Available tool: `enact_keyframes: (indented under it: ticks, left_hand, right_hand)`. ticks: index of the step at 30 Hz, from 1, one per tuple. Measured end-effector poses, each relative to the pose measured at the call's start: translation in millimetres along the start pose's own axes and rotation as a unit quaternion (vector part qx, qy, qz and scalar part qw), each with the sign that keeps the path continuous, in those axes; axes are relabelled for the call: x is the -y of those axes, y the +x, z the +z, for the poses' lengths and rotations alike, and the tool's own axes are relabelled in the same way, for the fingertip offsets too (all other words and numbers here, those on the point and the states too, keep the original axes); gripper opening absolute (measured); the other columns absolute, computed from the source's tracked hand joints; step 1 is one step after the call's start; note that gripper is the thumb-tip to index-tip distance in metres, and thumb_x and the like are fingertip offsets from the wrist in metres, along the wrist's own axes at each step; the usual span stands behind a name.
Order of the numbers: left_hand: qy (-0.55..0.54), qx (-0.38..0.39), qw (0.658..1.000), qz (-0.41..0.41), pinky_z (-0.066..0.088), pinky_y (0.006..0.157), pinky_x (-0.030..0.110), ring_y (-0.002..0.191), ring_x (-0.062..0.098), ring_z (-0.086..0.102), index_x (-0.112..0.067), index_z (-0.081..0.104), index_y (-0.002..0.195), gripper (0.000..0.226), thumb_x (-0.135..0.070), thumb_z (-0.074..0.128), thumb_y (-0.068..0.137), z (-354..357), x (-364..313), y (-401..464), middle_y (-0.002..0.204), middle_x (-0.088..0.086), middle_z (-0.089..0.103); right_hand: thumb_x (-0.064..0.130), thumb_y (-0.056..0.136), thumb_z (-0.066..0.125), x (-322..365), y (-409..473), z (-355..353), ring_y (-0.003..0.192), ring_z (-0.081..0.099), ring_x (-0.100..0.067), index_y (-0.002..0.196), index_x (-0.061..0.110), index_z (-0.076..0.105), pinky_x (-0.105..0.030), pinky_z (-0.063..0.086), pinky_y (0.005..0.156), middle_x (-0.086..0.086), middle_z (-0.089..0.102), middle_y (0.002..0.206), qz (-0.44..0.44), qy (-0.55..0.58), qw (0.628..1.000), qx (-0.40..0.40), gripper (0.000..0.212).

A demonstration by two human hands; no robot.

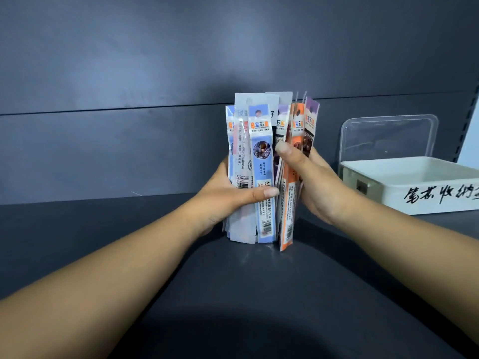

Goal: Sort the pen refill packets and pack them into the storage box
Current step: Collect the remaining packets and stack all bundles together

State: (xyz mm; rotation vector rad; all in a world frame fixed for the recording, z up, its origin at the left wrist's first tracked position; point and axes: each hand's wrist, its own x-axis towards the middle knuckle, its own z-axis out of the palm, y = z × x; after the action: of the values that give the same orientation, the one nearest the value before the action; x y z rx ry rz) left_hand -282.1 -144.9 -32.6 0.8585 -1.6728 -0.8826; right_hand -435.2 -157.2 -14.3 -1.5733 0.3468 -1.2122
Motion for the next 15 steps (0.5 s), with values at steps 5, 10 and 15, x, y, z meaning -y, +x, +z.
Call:
enact_keyframes:
  ticks: [5,10,15]
  left_hand:
    - [0.023,0.025,0.999,0.006,0.049,0.095,0.032,0.113,0.013,0.06,-0.022,0.039,0.131,0.084,-0.027,0.077,0.056,7,4,1,0.124,0.003,0.062]
    - [0.061,0.015,0.998,0.015,0.049,0.096,0.035,0.113,0.011,0.059,-0.015,0.036,0.133,0.093,-0.035,0.078,0.053,16,5,7,0.125,0.004,0.06]
    - [0.056,-0.003,0.998,0.025,0.053,0.091,0.038,0.106,0.016,0.064,-0.009,0.043,0.127,0.085,-0.03,0.077,0.051,25,9,8,0.114,0.011,0.065]
  right_hand:
    - [0.034,0.053,0.071,-1,1,2,0.091,0.068,-0.008,0.107,0.021,0.057,-0.02,0.053,0.073,0.008,0.073,0.093,0.016,-0.003,0.999,0.03,0.058]
    - [0.018,0.068,0.071,-5,3,1,0.085,0.068,-0.005,0.097,0.024,0.06,-0.022,0.056,0.075,0.011,0.073,0.083,0.043,-0.014,0.998,0.053,0.032]
    - [0.023,0.06,0.066,-7,2,0,0.079,0.07,-0.007,0.094,0.024,0.061,-0.023,0.057,0.072,0.009,0.073,0.078,0.071,0.04,0.996,0.038,0.034]
